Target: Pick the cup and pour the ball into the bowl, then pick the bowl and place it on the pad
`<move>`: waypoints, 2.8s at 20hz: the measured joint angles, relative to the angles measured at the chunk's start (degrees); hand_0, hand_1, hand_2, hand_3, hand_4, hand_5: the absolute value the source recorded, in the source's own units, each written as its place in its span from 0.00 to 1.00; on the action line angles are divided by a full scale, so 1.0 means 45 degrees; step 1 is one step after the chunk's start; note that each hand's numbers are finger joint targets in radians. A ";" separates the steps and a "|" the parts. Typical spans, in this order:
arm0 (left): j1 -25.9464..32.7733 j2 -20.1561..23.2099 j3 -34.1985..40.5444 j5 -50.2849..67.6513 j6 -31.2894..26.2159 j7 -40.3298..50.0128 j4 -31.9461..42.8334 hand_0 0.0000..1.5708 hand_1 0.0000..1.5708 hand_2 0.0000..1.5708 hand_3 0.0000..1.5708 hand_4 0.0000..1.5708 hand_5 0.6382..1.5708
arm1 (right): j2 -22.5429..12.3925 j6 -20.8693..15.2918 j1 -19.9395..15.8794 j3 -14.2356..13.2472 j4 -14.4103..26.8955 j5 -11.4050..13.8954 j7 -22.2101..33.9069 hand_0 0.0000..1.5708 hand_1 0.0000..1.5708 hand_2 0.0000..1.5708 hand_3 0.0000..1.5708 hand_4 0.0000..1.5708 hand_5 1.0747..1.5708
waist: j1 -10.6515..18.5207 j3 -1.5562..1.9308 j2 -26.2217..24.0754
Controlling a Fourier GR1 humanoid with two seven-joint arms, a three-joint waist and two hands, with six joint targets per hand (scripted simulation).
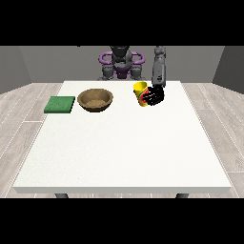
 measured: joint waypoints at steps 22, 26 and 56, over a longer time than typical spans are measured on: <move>-0.4455 -0.0365 -0.4658 -0.7978 0.6925 0.8383 0.2346 0.86 0.86 1.00 1.00 0.54 0.98 | 0.0134 0.0500 -0.0872 0.0212 0.2302 0.0256 -0.0663 0.00 0.00 0.00 0.00 0.23 0.99 | -0.0177 0.0007 -0.0574; -0.5146 -0.0597 -0.6092 -1.0186 0.7422 1.0164 0.3375 0.86 0.86 0.96 0.97 0.59 0.93 | 0.0303 0.0564 -0.0901 0.0351 0.2980 0.0462 -0.0957 0.00 0.00 0.00 0.00 0.23 0.99 | -0.0129 0.0019 -0.0881; -0.4618 -0.1577 -0.7325 -1.2066 0.5353 1.2985 0.1579 0.73 0.73 1.00 1.00 0.52 1.00 | 0.0134 0.1218 0.0746 -0.0747 0.5700 0.0626 -0.2408 0.00 0.00 0.00 0.00 0.25 0.99 | 0.1966 -0.0065 -0.3157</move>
